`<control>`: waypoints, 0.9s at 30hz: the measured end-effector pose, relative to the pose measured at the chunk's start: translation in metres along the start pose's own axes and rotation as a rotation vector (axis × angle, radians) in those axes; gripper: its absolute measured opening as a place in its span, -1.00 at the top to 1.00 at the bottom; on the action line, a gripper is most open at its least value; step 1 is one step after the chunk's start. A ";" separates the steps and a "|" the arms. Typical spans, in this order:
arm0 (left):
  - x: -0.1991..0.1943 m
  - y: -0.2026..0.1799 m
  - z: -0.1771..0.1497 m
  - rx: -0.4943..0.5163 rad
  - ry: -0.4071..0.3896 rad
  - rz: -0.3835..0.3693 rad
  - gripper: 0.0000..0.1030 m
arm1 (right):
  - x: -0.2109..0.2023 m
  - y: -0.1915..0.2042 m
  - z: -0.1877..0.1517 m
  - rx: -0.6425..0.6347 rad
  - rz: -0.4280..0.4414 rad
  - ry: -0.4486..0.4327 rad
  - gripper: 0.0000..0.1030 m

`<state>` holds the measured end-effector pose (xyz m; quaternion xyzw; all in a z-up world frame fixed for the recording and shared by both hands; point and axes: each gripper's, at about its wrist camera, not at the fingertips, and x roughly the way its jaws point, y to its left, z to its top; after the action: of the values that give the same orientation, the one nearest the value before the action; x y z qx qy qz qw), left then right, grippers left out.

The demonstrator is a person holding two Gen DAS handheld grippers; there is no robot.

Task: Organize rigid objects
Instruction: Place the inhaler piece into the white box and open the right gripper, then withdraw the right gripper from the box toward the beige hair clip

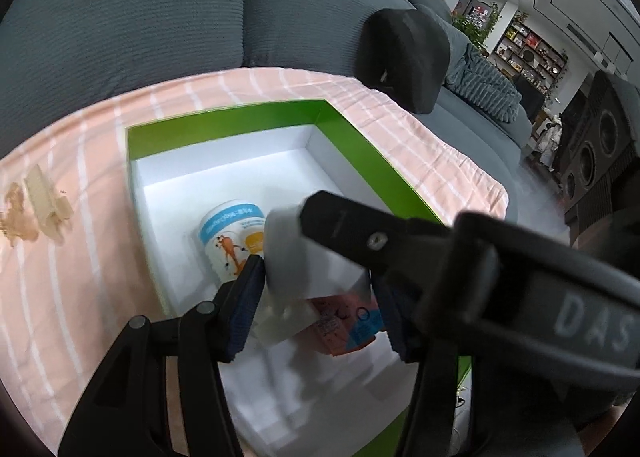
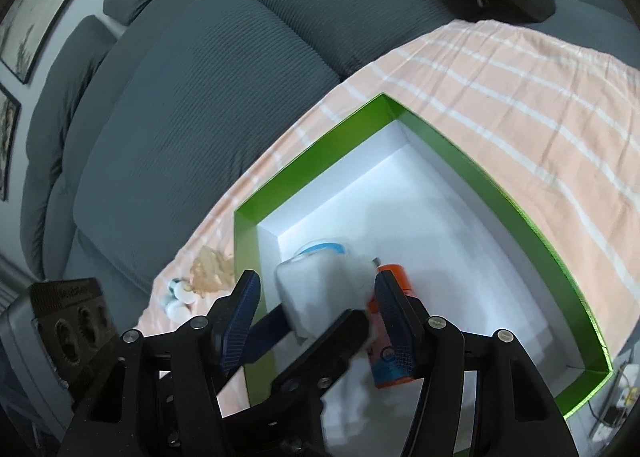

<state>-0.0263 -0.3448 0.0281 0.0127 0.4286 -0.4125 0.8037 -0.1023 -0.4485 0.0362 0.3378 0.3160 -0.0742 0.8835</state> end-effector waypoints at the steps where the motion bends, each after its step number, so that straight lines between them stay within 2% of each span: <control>1: -0.005 0.001 -0.001 -0.006 -0.008 0.002 -0.08 | -0.001 0.000 -0.001 -0.002 -0.010 -0.007 -0.38; 3: -0.012 0.004 -0.001 -0.022 -0.023 0.008 -0.24 | -0.005 0.001 -0.002 -0.001 -0.022 -0.021 -0.51; 4: -0.016 0.005 -0.002 -0.024 -0.030 0.014 -0.25 | -0.007 0.002 -0.003 0.001 -0.020 -0.027 -0.54; 7: -0.029 0.007 -0.004 -0.023 -0.052 0.044 -0.33 | -0.013 0.005 -0.005 0.002 0.005 -0.046 -0.55; 10: -0.044 0.012 -0.009 -0.029 -0.077 0.049 -0.50 | -0.018 0.010 -0.007 -0.009 0.002 -0.072 -0.57; 13: -0.063 0.020 -0.015 -0.047 -0.111 0.066 -0.52 | -0.021 0.015 -0.009 -0.014 0.017 -0.091 -0.61; 15: -0.076 0.030 -0.019 -0.077 -0.124 0.100 -0.57 | -0.020 0.019 -0.010 -0.026 0.026 -0.092 -0.61; 22: -0.110 0.062 -0.039 -0.133 -0.155 0.225 -0.58 | -0.023 0.039 -0.020 -0.090 0.044 -0.120 -0.62; 25: -0.122 0.079 -0.049 -0.172 -0.160 0.265 -0.58 | -0.024 0.047 -0.024 -0.109 0.065 -0.132 -0.79; 27: -0.130 0.091 -0.056 -0.204 -0.154 0.299 -0.58 | -0.025 0.052 -0.028 -0.116 0.073 -0.143 -0.80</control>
<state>-0.0409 -0.1789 0.0529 -0.0369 0.3988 -0.2425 0.8836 -0.1182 -0.3931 0.0636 0.2910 0.2434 -0.0472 0.9240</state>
